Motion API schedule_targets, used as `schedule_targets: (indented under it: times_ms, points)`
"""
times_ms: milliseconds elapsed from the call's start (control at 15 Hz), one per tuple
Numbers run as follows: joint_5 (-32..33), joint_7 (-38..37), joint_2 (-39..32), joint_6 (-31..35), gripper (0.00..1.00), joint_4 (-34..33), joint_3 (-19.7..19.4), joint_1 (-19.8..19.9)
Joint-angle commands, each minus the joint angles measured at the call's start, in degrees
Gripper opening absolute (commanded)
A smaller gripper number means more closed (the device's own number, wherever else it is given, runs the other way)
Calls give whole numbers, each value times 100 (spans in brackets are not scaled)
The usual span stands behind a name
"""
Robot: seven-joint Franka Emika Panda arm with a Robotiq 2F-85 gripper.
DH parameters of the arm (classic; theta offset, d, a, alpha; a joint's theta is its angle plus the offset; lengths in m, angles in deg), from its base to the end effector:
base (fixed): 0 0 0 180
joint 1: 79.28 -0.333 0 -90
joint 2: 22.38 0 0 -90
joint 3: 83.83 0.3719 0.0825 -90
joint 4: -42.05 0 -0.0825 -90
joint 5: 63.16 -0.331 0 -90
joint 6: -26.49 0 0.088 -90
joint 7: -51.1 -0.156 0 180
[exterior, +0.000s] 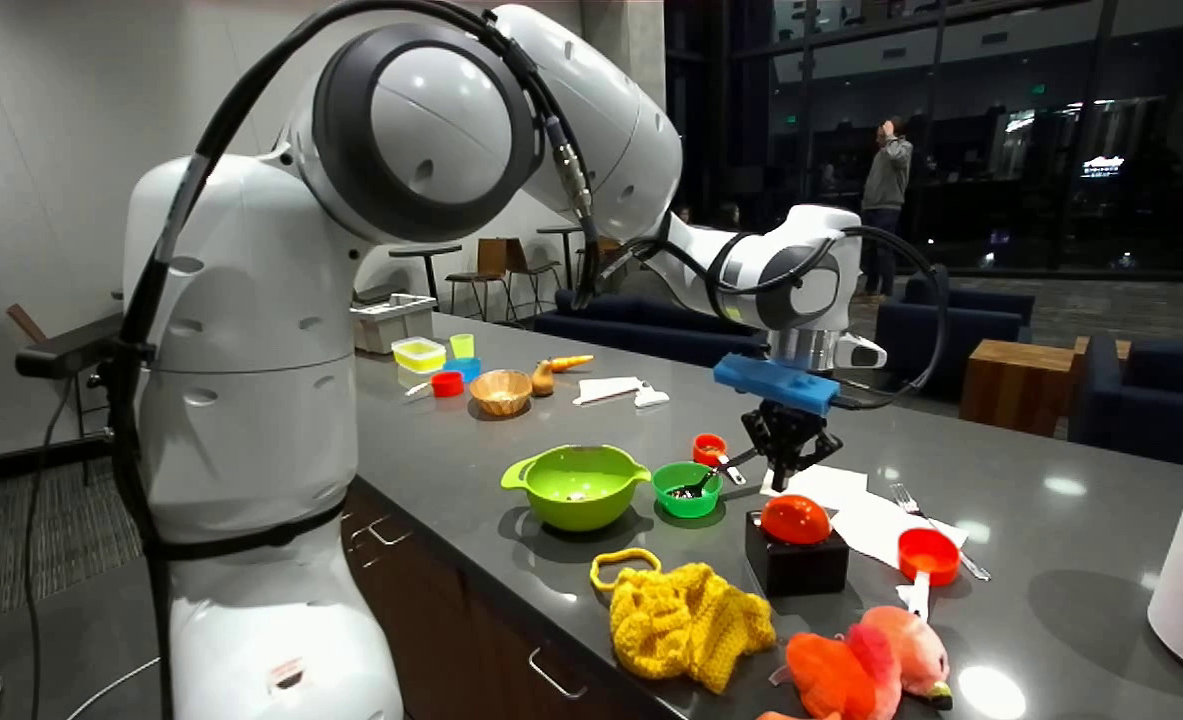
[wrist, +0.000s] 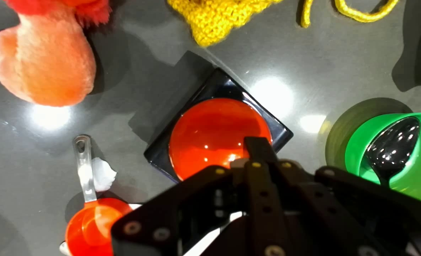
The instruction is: Press the red button
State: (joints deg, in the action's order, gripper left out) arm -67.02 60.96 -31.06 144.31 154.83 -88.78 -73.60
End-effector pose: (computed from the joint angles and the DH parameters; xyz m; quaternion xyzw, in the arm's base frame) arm 0.5333 -0.0917 0.4249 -0.9990 0.0231 0.0268 0.0280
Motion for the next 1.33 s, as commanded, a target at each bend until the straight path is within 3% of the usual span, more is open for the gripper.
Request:
schedule_targets:
  times_ms: [0,1267]
  points:
    - [-126,216,-93,-98,0,-99,9,93]
    - [-407,817,-558,-158,0,-300,52,210]
